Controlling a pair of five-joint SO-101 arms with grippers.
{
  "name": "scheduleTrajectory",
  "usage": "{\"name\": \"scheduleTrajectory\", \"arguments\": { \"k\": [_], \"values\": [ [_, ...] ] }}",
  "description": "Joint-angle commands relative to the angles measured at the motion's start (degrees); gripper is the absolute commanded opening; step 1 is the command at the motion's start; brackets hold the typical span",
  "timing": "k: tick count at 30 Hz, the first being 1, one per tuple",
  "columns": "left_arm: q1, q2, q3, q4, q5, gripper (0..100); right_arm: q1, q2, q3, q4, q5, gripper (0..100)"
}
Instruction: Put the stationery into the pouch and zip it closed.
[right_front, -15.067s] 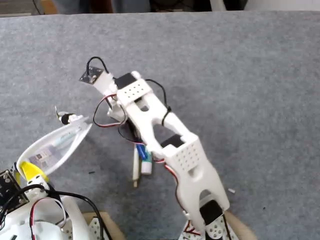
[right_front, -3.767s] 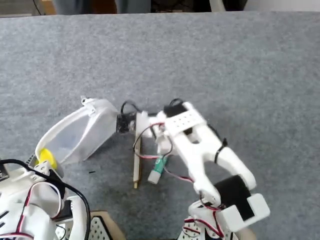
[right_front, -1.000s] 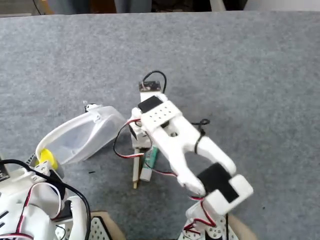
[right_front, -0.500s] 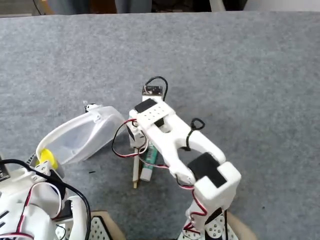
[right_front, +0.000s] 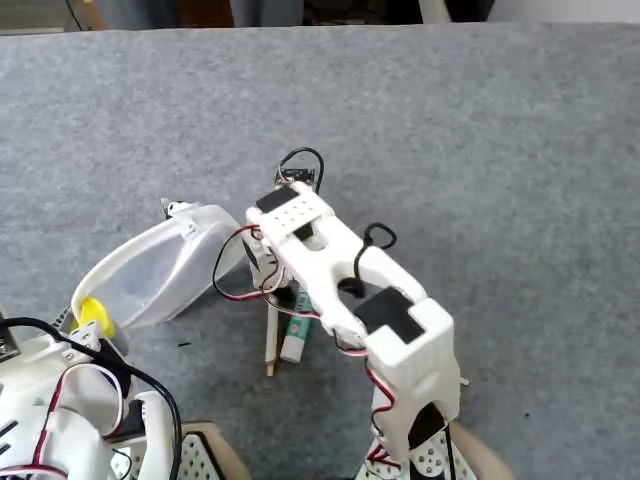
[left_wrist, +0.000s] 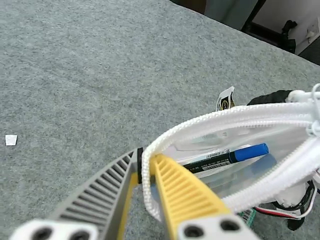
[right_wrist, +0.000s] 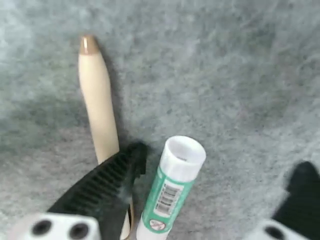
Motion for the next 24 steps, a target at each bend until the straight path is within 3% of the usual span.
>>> {"name": "scheduleTrajectory", "arguments": {
  "k": [1,7,15,24],
  "values": [
    [-0.40,0.97,-1.45,0.00,-0.44,3,-0.53,1.63,-5.14,3.08,-0.09,24.9],
    [-0.40,0.97,-1.45,0.00,-0.44,3,1.76,4.88,-8.22,3.69,5.36,9.0],
    [-0.40,0.97,-1.45,0.00,-0.44,3,2.55,5.76,-9.01,3.60,5.89,2.2],
    [-0.40,0.97,-1.45,0.00,-0.44,3,5.71,5.76,-12.70,9.23,14.33,1.2]
  ]
}}
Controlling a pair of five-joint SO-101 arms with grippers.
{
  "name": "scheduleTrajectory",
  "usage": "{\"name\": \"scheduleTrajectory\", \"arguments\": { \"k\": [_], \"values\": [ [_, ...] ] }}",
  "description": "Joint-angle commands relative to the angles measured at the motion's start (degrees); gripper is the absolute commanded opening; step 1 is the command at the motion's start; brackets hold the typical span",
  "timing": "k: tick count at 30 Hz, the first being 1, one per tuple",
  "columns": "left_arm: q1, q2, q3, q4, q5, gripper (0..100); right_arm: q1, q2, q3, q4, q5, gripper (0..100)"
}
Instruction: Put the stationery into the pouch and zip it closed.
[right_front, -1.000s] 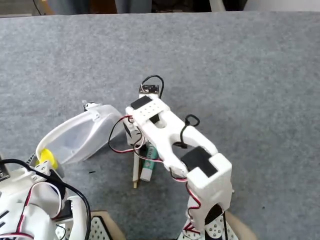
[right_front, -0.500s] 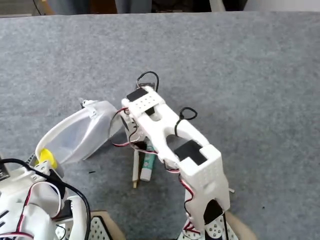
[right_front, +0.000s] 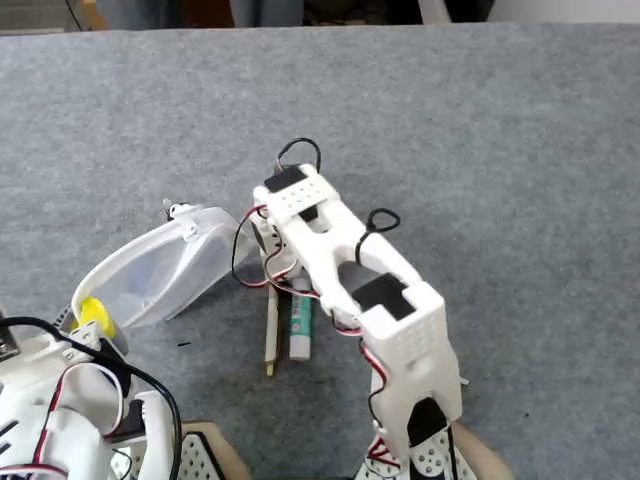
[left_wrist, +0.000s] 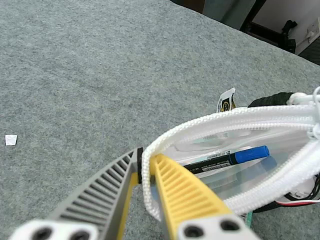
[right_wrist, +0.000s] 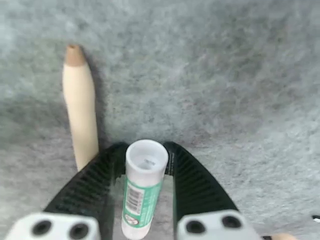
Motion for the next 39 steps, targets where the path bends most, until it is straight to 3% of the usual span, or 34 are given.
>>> {"name": "scheduleTrajectory", "arguments": {
  "k": [1,12,22,30,39],
  "values": [
    [-0.31,0.97,-1.45,0.00,-0.44,3,1.93,-0.48,-4.44,2.02,2.73,1.2],
    [-0.04,0.97,-1.45,0.09,-0.53,3,7.30,-5.67,-19.38,6.15,3.96,1.2],
    [-0.22,0.97,-1.01,0.09,-0.53,3,5.89,-33.45,-21.41,10.64,4.31,1.2],
    [-0.22,0.97,-1.01,0.09,-0.53,3,5.54,-54.81,-21.32,6.68,6.51,1.2],
    [-0.22,0.97,-0.92,0.09,-0.53,3,-15.82,-64.48,-16.66,-2.99,11.69,1.2]
  ]
}}
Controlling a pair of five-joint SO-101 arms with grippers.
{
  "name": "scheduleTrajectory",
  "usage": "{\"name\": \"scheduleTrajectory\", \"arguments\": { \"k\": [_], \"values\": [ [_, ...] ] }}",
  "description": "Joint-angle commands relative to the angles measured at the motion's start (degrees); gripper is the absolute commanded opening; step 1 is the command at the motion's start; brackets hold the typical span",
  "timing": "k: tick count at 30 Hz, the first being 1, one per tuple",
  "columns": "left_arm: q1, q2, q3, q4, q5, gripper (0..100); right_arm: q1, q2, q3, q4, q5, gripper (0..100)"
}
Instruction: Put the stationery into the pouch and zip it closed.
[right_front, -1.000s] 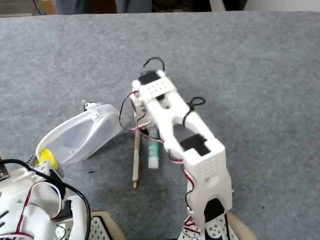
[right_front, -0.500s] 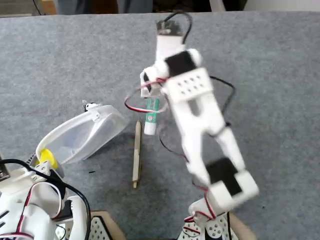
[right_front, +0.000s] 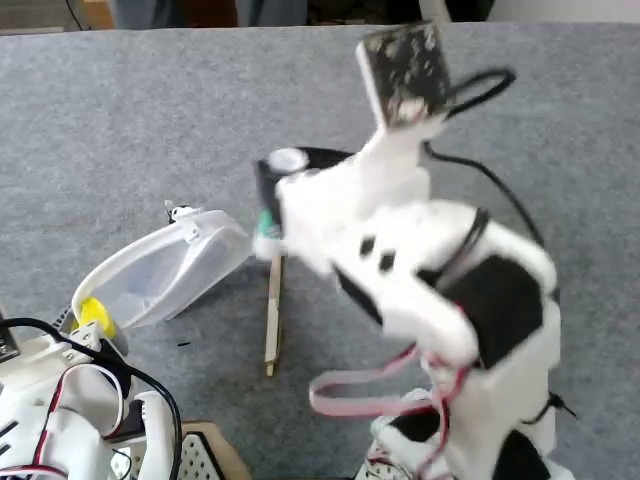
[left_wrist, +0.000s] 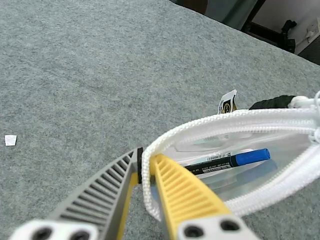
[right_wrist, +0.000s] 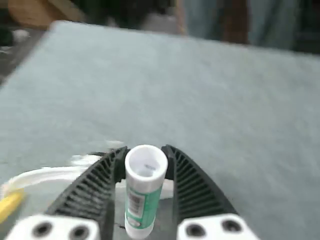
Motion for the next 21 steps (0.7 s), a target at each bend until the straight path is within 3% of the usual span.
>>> {"name": "scheduleTrajectory", "arguments": {
  "k": [1,11,21],
  "values": [
    [-0.40,0.97,-0.92,0.09,-0.53,3,-8.70,-2.51,2.77,-6.95,1.85,1.2],
    [-0.04,0.97,-0.92,0.09,-0.53,3,-20.75,-3.38,8.75,-23.47,10.64,1.2],
    [-0.31,0.79,-0.92,0.09,-0.53,3,-22.59,-3.47,12.00,-26.55,11.08,1.2]
  ]
}}
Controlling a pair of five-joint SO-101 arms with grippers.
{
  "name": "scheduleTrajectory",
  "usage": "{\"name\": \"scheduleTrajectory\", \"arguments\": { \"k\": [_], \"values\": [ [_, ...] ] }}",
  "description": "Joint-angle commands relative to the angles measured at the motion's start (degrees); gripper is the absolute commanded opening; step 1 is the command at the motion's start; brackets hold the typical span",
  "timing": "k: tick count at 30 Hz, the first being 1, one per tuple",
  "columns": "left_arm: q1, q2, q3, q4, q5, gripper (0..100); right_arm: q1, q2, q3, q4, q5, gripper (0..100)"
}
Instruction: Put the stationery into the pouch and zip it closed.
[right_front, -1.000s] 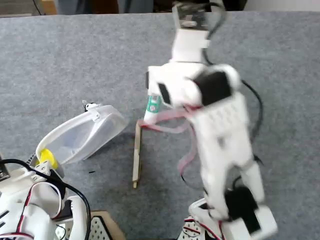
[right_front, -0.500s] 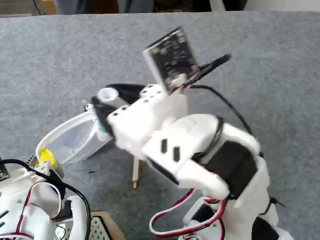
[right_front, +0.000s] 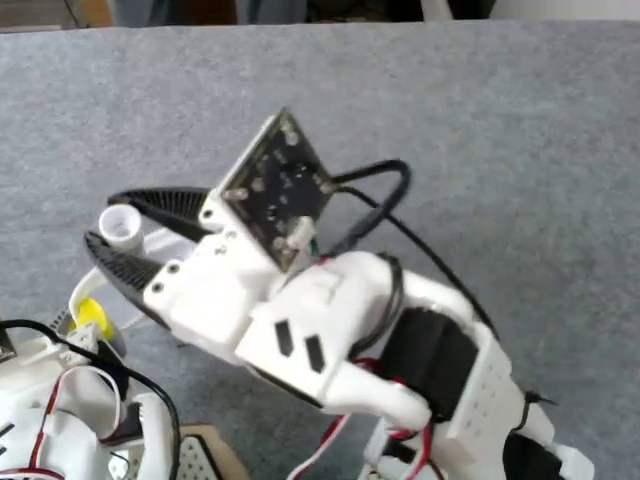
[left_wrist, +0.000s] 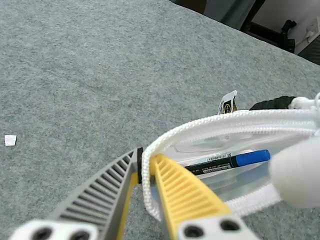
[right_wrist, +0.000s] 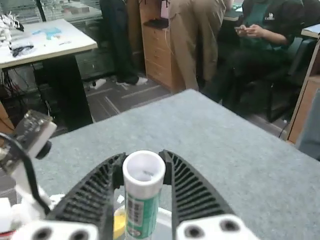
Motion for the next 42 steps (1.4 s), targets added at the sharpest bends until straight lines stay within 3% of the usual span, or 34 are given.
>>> {"name": "scheduleTrajectory", "arguments": {
  "k": [1,14,22,31,34,37,42],
  "values": [
    [-0.31,0.35,-0.92,0.09,-0.53,3,-0.44,-1.19,1.27,-1.49,0.70,1.2],
    [-0.13,-1.23,-0.84,0.09,-0.53,3,0.88,-1.19,5.23,-2.02,0.70,2.2],
    [-0.13,-1.14,-0.84,0.09,-0.53,3,1.23,-1.19,5.32,1.41,0.70,30.8],
    [-0.04,-1.14,-0.84,0.09,-0.53,3,1.93,-1.89,4.62,1.49,0.70,33.2],
    [-0.04,-1.14,-0.84,0.09,-0.53,3,6.77,-4.44,3.47,4.84,0.35,33.2],
    [-0.04,-1.14,-0.84,0.09,-0.53,3,16.18,-7.52,4.44,9.41,0.26,33.2],
    [-0.31,-1.14,-0.84,0.09,-0.53,3,31.12,-11.38,16.66,15.21,0.18,33.2]
  ]
}}
